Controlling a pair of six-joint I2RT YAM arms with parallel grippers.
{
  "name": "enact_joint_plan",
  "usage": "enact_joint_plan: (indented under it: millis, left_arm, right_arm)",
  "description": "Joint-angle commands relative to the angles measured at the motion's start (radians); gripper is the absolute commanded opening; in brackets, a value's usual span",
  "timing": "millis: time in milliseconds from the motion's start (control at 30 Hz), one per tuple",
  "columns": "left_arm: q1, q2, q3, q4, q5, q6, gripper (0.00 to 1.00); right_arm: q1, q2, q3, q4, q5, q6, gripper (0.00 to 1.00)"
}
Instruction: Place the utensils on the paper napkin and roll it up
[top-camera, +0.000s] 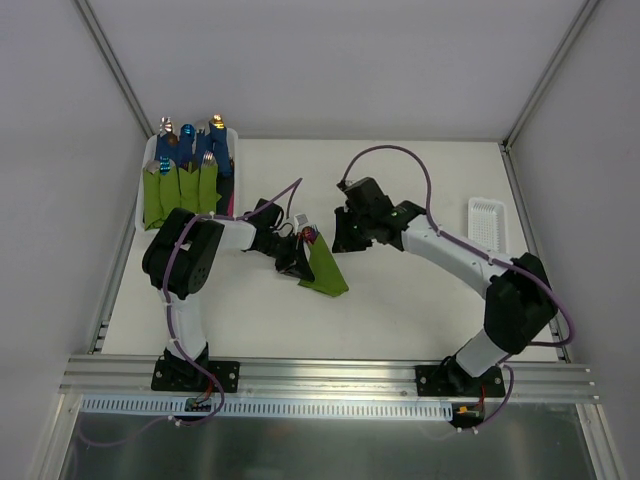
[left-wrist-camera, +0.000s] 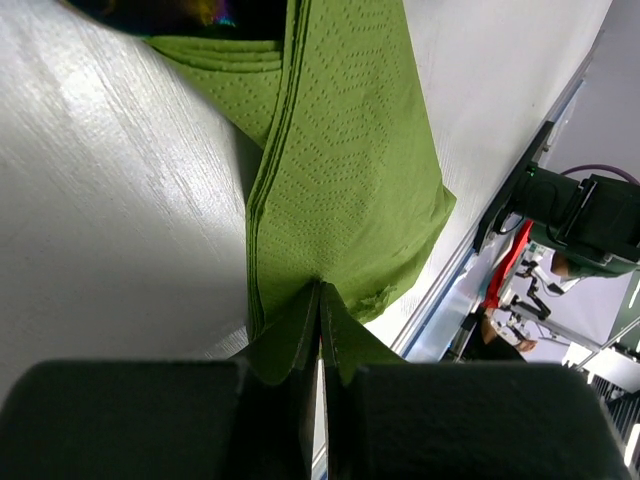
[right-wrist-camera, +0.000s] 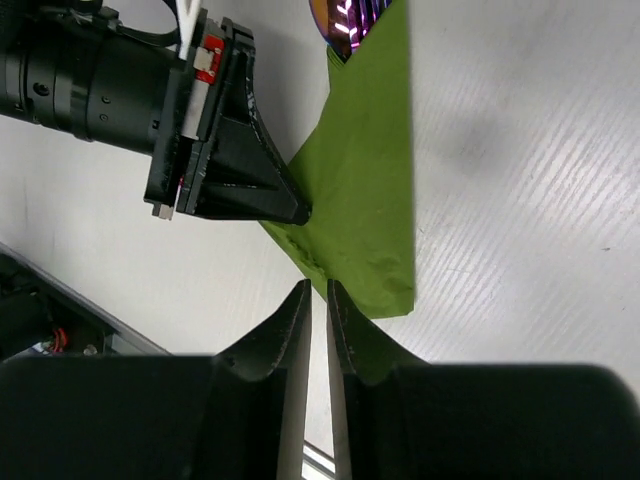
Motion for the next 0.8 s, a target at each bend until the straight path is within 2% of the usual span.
enact_joint_plan:
  millis: [0, 233, 367, 767]
  left_arm:
    - [0.003, 0.052, -0.012, -0.045, -0.127, 0.041, 0.0]
    - [0.003, 0.06, -0.012, -0.046, -0.122, 0.038, 0.0]
    - [0.003, 0.06, -0.013, -0.046, -0.124, 0.04, 0.0]
    - [0.003, 0.064, -0.015, -0.046, -0.121, 0.041, 0.0]
  right_arm:
    - [0.058, 0.064, 0.083, -0.147, 0.164, -0.037, 0.14]
    - [0.16, 0.201, 0.201, -0.211, 0.324, -0.027, 0.18]
    - [0.18, 0.259, 0.22, -0.199, 0.329, -0.018, 0.25]
    - [0.209, 0.346, 0.243, -0.158, 0.314, -0.03, 0.29]
